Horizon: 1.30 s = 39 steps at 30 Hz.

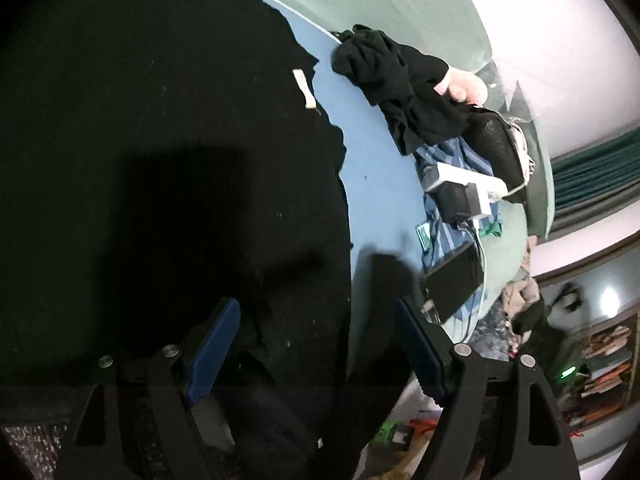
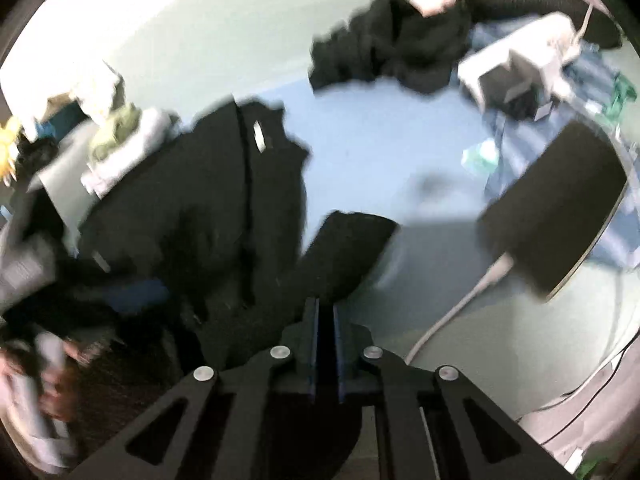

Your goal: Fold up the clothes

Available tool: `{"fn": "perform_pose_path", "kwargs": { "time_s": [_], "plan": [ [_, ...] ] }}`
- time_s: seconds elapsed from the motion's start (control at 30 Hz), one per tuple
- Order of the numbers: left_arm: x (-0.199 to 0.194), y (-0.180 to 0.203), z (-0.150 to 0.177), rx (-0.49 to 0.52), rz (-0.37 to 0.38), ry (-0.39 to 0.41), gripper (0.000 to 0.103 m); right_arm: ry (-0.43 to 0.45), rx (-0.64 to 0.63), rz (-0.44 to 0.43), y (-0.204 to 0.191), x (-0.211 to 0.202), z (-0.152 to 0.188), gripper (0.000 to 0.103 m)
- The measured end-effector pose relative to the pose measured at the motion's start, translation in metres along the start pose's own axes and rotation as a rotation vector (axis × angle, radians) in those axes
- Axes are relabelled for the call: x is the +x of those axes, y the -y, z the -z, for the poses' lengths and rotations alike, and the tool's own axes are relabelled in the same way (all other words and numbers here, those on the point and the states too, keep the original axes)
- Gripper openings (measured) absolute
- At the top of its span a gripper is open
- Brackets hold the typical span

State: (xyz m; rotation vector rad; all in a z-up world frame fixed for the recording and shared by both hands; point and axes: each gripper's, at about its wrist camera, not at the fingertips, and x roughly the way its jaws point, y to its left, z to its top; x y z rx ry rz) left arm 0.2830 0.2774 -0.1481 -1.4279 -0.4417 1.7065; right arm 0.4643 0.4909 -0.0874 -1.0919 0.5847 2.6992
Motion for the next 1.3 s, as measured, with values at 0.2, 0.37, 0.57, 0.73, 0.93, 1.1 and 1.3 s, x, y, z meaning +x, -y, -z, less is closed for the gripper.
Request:
{"fn": "perform_pose_path", "kwargs": {
  "time_s": [0.2,0.37,0.57,0.73,0.93,1.1,1.3],
  "plan": [
    [-0.014,0.033,0.012,0.183,0.102,0.022,0.079,0.128,-0.055,-0.072,-0.016,-0.049,-0.037,0.006],
    [-0.037,0.058,0.02,0.325,0.271,0.054,0.079,0.24,-0.141,-0.157,-0.049,-0.081,-0.083,0.006],
    [-0.069,0.061,0.009,0.322,0.403,0.101,0.079,0.312,-0.226,-0.208,-0.092,-0.094,-0.118,0.006],
    [-0.09,0.072,-0.014,0.354,0.461,0.155,0.079,0.352,-0.283,-0.239,-0.126,-0.095,-0.139,0.006],
    [-0.1,0.073,-0.069,0.341,0.282,0.307,0.018,0.333,-0.378,-0.202,-0.17,-0.047,-0.181,0.006],
    [-0.075,0.041,-0.106,0.254,0.184,0.283,0.013,0.224,-0.449,-0.165,-0.177,0.059,-0.212,0.007],
    [-0.024,-0.041,-0.103,0.01,-0.019,0.219,0.013,-0.035,-0.383,-0.162,-0.152,0.221,-0.203,0.008]
  ]
}}
